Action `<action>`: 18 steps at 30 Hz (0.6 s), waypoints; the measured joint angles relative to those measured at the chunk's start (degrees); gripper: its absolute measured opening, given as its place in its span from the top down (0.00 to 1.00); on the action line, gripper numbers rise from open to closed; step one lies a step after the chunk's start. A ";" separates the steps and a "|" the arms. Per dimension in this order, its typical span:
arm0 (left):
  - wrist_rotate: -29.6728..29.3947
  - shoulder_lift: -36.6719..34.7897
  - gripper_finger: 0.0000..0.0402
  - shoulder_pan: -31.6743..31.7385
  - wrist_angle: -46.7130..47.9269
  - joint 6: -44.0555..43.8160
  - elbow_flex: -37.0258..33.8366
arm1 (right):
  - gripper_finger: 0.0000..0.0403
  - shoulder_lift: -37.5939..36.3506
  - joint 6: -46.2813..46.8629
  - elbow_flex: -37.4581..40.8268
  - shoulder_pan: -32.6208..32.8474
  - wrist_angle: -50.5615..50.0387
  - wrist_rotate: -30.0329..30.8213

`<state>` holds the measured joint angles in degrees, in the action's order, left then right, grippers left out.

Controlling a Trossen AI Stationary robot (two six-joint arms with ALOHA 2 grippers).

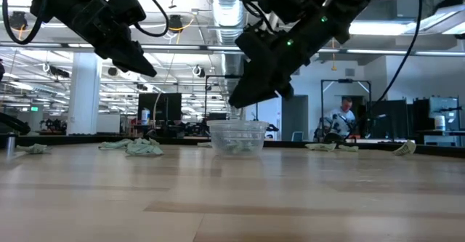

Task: Pick and place Stevia / Truvia into bins
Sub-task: Put the green stevia packet into the transparent container

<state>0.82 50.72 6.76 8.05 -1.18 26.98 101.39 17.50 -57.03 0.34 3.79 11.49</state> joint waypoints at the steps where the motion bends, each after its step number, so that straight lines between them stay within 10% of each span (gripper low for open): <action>1: -0.41 0.00 0.70 0.01 -0.09 0.24 0.00 | 0.71 -0.07 0.00 -0.01 0.00 -0.09 0.02; 5: -4.05 0.00 0.70 0.01 -0.35 0.99 0.00 | 0.64 -1.14 -0.88 -0.07 0.44 -1.98 2.33; 13: -8.10 0.04 0.70 0.01 -9.43 -0.62 -2.58 | 0.64 -5.36 -8.86 0.04 5.54 -5.54 30.72; 18: -9.38 0.04 0.70 0.01 -16.07 4.73 -2.75 | 0.67 -6.88 -15.01 0.02 4.65 4.16 32.19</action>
<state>-8.56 50.76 6.76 -8.02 3.55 24.23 94.51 2.49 -57.01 4.99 7.95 43.68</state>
